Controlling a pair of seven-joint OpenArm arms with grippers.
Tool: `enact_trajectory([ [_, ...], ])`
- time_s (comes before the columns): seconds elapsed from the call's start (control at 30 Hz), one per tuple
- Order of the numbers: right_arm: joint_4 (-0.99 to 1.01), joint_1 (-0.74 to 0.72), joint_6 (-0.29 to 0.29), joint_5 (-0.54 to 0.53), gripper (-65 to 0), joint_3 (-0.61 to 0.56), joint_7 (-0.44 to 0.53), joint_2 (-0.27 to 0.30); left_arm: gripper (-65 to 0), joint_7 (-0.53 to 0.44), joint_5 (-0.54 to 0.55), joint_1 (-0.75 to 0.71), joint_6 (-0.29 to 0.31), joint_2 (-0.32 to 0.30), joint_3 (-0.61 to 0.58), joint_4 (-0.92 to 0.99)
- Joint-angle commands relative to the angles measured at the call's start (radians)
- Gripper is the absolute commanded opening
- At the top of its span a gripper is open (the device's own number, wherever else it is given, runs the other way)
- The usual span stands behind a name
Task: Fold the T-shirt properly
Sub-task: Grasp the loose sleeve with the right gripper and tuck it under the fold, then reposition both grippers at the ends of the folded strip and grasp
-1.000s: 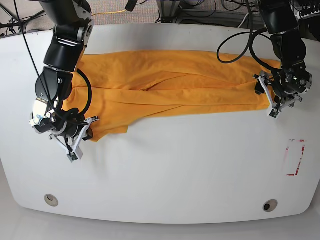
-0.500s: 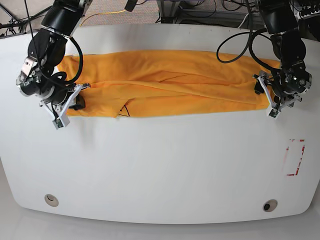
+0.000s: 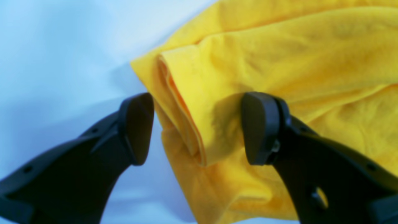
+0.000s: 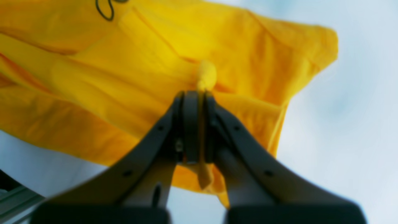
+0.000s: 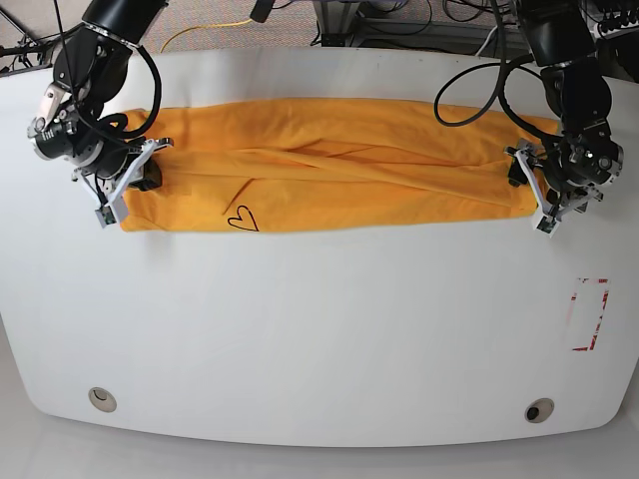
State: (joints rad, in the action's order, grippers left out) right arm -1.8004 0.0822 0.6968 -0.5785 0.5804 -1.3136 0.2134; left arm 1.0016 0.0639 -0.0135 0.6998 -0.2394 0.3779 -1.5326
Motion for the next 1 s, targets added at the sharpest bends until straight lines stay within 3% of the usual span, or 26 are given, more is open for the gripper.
enact_trajectory([
  [0.0, -0.020, 0.009, 0.001, -0.001, -65.0, 0.066, 0.009, 0.022, -23.6, -0.005, -0.008, 0.013, -0.002, -0.016, 0.005, -0.016],
  [0.33, -0.017, 0.083, 0.001, -0.001, -53.0, 0.137, 0.010, 0.016, -23.6, -0.005, -0.008, 0.013, -0.002, -0.018, 0.005, -0.016],
  [0.63, -0.023, 0.107, 0.001, -0.005, -26.0, 0.232, 0.010, 0.014, -23.6, -0.002, -0.003, 0.016, -0.002, -0.016, 0.007, -0.029],
  [0.83, -0.105, 0.106, 0.001, -0.007, -24.1, 0.244, 0.007, 0.011, -23.6, -0.002, 0.003, 0.022, -0.002, -0.016, 0.011, -0.090],
  [0.97, -0.177, 0.110, 0.001, -0.007, -24.1, 0.221, 0.007, -0.029, -23.6, -0.002, 0.035, 0.022, -0.002, -0.015, 0.013, -0.170],
])
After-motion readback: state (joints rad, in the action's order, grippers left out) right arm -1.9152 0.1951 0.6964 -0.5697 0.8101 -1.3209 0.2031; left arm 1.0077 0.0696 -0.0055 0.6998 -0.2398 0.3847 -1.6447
